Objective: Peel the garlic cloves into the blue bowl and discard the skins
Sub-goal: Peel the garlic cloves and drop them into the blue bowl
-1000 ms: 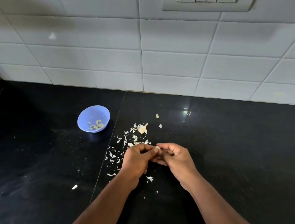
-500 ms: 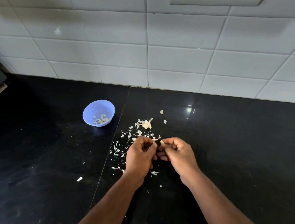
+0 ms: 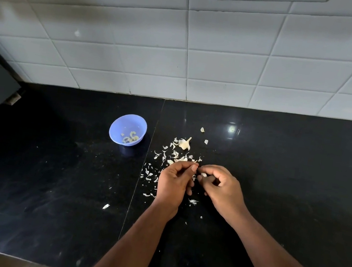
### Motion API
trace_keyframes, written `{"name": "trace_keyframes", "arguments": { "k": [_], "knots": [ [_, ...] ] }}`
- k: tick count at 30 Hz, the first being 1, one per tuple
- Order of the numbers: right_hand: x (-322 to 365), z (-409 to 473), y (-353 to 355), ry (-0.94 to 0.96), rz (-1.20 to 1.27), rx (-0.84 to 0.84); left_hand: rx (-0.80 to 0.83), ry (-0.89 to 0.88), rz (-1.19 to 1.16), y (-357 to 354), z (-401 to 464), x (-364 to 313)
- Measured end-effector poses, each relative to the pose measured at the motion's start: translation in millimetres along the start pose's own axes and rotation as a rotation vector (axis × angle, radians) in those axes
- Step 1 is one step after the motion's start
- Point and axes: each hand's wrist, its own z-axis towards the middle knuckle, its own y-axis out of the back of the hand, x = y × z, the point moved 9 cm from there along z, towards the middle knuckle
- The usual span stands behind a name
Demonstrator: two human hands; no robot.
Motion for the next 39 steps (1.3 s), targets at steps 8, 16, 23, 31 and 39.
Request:
{"name": "trace_keyframes", "arguments": {
  "k": [8,16,23,31,39],
  "knots": [
    [5,-8,-1,0.045,-0.057,-0.113,0.055,0.03,-0.034,-3,0,-1],
    [-3,-2,-2,-0.024,0.036,-0.038,0.092,0.013,-0.074,-4,0,-3],
    [0,0,-3,-0.133,0.23,0.09,0.17,0.01,-0.092,-6,0,-4],
    [1,2,-4,-0.172,0.269,0.109,0.18,0.014,-0.119,-3,1,-5],
    [2,6,-4,-0.258,0.273,0.149,0.187,0.06,-0.051,-1,4,0]
  ]
}}
